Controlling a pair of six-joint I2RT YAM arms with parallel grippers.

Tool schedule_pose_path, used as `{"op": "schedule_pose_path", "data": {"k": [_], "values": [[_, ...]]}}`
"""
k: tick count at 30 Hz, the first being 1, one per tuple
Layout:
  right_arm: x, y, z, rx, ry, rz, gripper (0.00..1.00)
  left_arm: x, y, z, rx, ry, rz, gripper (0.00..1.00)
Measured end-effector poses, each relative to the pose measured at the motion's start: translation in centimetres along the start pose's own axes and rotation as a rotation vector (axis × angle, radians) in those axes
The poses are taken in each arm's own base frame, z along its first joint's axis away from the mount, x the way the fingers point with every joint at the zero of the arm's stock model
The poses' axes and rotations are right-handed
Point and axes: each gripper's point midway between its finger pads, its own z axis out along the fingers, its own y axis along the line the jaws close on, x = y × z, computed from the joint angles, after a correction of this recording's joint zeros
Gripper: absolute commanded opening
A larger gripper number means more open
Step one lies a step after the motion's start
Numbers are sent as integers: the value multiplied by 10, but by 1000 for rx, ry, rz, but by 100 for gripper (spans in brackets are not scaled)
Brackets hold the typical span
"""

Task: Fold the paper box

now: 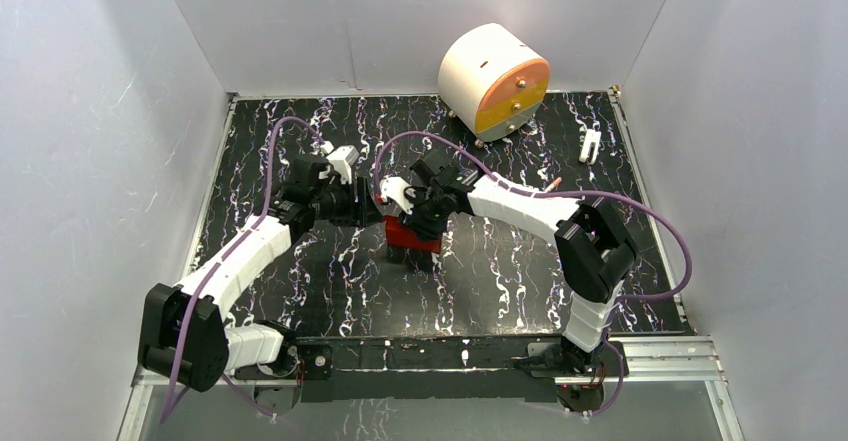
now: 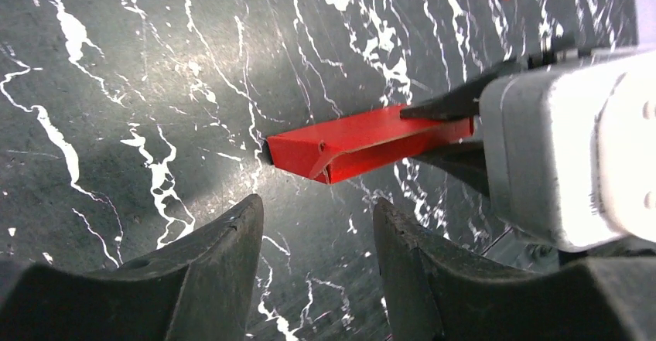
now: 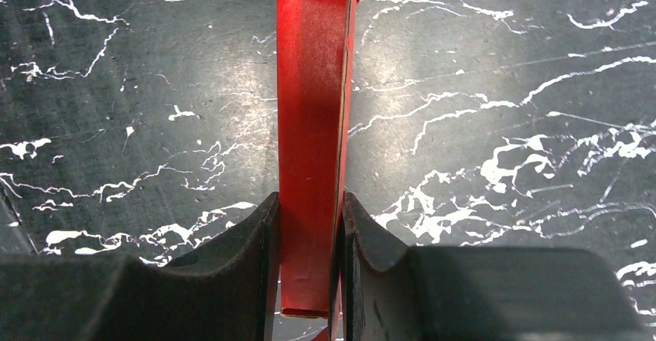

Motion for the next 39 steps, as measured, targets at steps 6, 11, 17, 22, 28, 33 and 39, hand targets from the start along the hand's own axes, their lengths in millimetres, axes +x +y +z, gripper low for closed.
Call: {"op": "schedule_pose_path", "data": {"k": [6,11,17,22,28,33,39], "values": [[1,5,6,-50,-11,-18,8,11,-2,1,69,47,169,47],[-1,6,7,-64,-20,-30,8,17,-6,4,126,44,233,42],[-2,7,7,-70,-26,-33,8,19,-8,10,159,55,240,35],[-2,7,8,-77,-31,-31,6,23,-4,19,156,90,220,34],[-2,7,8,-80,-34,-29,5,23,-2,23,149,101,205,24],[-2,7,8,-80,-35,-28,4,23,-3,24,149,103,183,16],[-2,7,8,-78,-34,-24,3,23,-6,24,152,104,146,13]]}}
